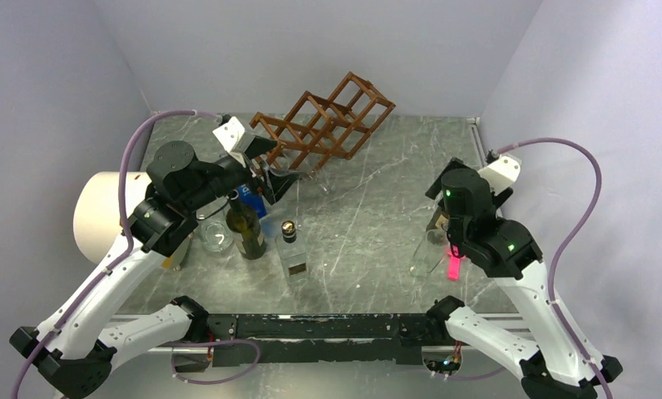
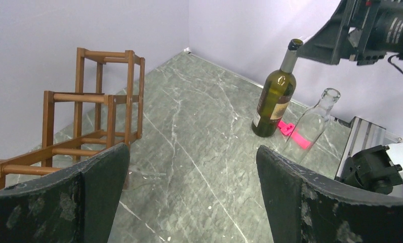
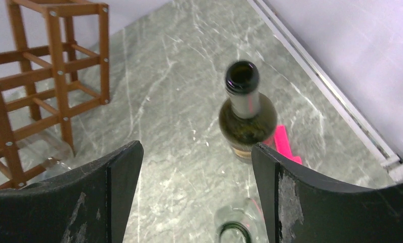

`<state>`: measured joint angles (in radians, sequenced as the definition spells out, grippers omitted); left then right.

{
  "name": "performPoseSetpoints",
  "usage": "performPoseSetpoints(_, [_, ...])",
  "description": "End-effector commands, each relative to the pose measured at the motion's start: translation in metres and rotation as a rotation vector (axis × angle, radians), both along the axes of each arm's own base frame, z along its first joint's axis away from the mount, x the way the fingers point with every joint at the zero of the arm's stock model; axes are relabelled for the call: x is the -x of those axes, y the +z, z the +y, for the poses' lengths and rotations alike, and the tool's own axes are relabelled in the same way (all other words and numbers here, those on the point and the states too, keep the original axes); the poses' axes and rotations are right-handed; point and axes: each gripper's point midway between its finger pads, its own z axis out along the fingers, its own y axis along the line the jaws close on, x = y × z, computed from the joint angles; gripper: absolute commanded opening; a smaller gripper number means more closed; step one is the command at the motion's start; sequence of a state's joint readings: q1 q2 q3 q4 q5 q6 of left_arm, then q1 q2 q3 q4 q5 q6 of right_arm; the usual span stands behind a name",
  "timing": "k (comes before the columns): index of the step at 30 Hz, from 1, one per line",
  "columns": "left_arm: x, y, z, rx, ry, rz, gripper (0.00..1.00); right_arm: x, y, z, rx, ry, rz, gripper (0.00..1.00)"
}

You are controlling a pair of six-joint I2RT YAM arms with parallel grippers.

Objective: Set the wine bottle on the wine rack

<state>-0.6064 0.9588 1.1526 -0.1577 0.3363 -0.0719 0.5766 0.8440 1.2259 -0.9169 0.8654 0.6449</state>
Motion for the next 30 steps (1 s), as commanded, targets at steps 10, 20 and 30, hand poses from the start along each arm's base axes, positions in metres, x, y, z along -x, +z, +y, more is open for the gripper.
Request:
performPoseSetpoints(10, [0.011, 0.022, -0.004, 0.040, -0.065, -0.055, 0.99, 0.007, -0.063, -0.005, -0.037, -0.064, 0.058, 0.61])
performPoseSetpoints(20, [0.012, 0.027, -0.003, 0.043, -0.064, -0.069, 0.99, 0.007, -0.089, -0.004, -0.023, -0.066, 0.085, 0.51])
performPoseSetpoints(30, [0.011, 0.025, -0.006, 0.046, -0.070, -0.054, 0.99, 0.002, -0.084, -0.001, 0.009, -0.021, 0.059, 0.09])
